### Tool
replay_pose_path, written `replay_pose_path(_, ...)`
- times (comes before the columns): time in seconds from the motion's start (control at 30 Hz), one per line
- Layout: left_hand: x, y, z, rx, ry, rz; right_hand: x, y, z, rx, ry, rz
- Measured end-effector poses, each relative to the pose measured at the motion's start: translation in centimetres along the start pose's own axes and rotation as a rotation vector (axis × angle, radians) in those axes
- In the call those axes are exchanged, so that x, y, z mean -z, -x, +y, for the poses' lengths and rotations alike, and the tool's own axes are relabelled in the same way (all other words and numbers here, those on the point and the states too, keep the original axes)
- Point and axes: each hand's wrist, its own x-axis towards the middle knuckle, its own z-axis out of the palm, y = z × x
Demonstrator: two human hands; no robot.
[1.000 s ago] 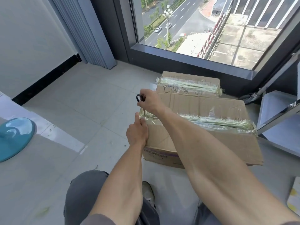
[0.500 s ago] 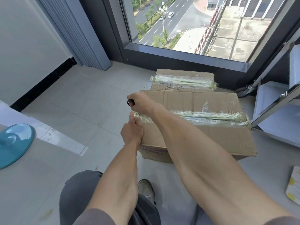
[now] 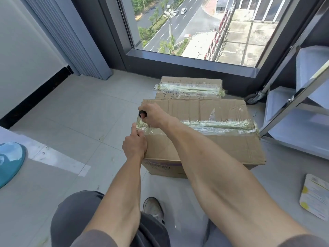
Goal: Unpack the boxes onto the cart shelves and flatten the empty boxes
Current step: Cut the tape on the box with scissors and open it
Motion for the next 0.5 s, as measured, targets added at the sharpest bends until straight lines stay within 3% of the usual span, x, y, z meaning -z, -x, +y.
replay_pose_path(0.27, -0.2, -0.2, -0.3, -0.003, 0.000, 0.022, 0.8, 1.0, 1.0, -0.036, -0.019, 0.004)
replay_pose_path(0.5, -0.3, -0.2, -0.2, -0.007, -0.007, 0.037, 3.5, 1.6, 2.5, -0.090, 0.120, -0.086)
